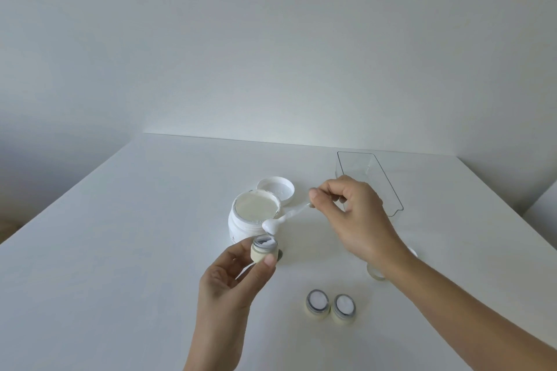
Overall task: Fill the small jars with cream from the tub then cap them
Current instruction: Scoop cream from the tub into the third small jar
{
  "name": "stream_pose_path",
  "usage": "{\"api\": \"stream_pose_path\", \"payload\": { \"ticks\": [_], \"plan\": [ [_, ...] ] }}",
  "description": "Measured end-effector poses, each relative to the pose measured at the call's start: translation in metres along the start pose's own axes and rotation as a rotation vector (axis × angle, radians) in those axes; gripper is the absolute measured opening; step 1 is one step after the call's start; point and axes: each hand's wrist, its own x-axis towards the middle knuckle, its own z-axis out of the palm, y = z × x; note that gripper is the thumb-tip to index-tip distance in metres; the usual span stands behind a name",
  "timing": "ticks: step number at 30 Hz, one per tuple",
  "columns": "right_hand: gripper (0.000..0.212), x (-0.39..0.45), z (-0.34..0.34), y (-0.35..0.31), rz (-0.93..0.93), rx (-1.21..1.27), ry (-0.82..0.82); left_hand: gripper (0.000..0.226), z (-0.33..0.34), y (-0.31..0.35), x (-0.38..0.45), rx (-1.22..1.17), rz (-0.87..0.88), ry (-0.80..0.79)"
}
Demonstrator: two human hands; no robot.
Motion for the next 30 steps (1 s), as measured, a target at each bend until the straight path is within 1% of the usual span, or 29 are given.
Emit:
{"api": "stream_pose_path", "payload": {
  "ticks": [3,5,7,9,11,13,16,19,21,25,27,30],
  "plan": [
    [0.022,-0.012,0.008,0.006,-0.188,-0.011,0.145,0.037,0.000,0.000,0.000,-0.052,-0.038,-0.012],
    [0.017,-0.019,0.012,0.010,-0.327,-0.093,0.230,0.036,-0.001,0.000,0.000,-0.077,-0.057,-0.017],
    [0.022,-0.024,0.014,0.014,-0.484,-0.196,0.321,0.035,-0.002,0.000,-0.001,-0.106,-0.064,-0.017],
    [0.022,-0.029,0.013,0.020,-0.656,-0.303,0.393,0.031,-0.002,0.000,-0.001,-0.133,-0.071,-0.025],
    [0.012,-0.033,0.012,0.025,-0.791,-0.370,0.422,0.029,-0.003,-0.001,0.000,-0.151,-0.081,-0.025],
    [0.004,-0.036,0.009,0.030,-0.847,-0.388,0.419,0.028,-0.003,-0.002,0.000,-0.164,-0.088,-0.022],
    [0.004,-0.037,0.005,0.035,-0.863,-0.396,0.426,0.028,-0.004,-0.002,-0.001,-0.168,-0.093,-0.025],
    [0.003,-0.036,0.001,0.036,-0.849,-0.364,0.453,0.041,-0.005,-0.001,0.000,-0.144,-0.090,-0.031],
    [0.005,-0.033,-0.001,0.035,-0.796,-0.318,0.485,0.045,-0.005,0.000,0.000,-0.131,-0.082,-0.031],
    [0.013,-0.019,0.000,0.028,-0.611,-0.230,0.516,0.036,-0.008,0.000,-0.001,-0.132,-0.080,-0.029],
    [0.017,-0.007,0.004,0.022,-0.486,-0.224,0.465,0.033,-0.009,-0.001,-0.001,-0.123,-0.084,-0.019],
    [0.013,0.013,0.016,0.016,-0.338,-0.276,0.307,0.030,-0.010,-0.003,-0.003,-0.109,-0.100,-0.012]
  ]
}}
